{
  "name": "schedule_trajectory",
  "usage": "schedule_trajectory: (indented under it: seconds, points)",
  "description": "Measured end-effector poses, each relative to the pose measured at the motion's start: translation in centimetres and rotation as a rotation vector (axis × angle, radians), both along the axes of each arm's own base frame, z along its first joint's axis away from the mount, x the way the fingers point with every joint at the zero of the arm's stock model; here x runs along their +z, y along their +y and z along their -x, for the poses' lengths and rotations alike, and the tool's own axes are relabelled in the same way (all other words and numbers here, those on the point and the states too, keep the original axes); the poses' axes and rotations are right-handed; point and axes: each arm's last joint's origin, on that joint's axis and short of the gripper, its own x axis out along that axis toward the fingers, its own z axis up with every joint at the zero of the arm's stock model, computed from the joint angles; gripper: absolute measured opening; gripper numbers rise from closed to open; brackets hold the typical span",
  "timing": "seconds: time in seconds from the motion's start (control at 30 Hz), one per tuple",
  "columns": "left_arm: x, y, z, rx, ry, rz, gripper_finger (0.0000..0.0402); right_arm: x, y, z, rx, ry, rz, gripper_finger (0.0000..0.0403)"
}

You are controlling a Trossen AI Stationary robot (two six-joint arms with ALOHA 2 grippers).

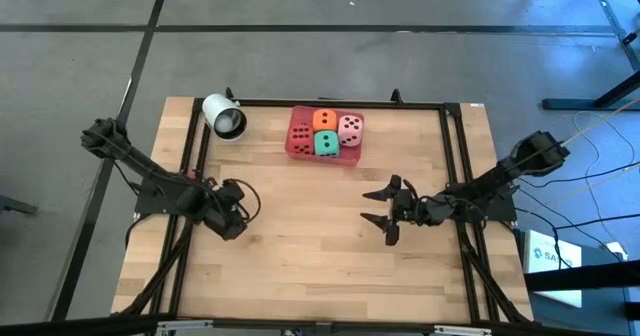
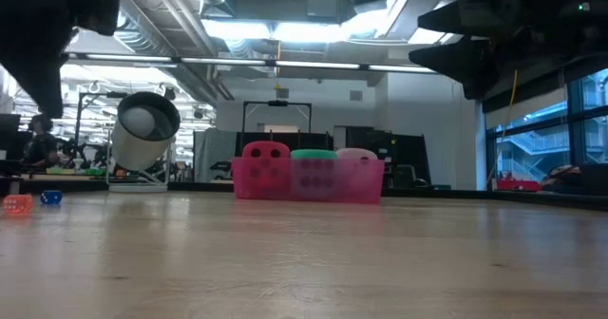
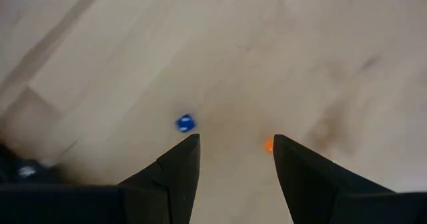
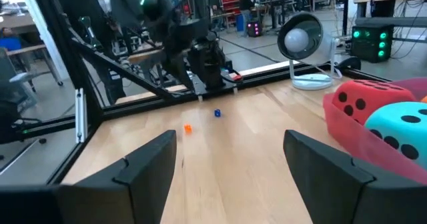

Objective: Pick & Place Dice
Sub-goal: Put the blue die into the pink bin

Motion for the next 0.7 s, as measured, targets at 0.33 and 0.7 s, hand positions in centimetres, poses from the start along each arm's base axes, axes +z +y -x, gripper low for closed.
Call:
schedule_trajectory:
  seconds: [0.33, 0.7]
  points:
    - [-3.0, -1.4, -1.2, -0.017, 0.173, -0.153, 0.0184, -0.5, -0.3, -0.6, -0.025, -0.021, -0.014, 0.0278]
    - [-6.5, 0.4, -1.9, 0.068, 0.254, -0.067, 0.0184, -0.5, -0.2, -0.6, 0.031, -0.026, -0.032, 0.0278]
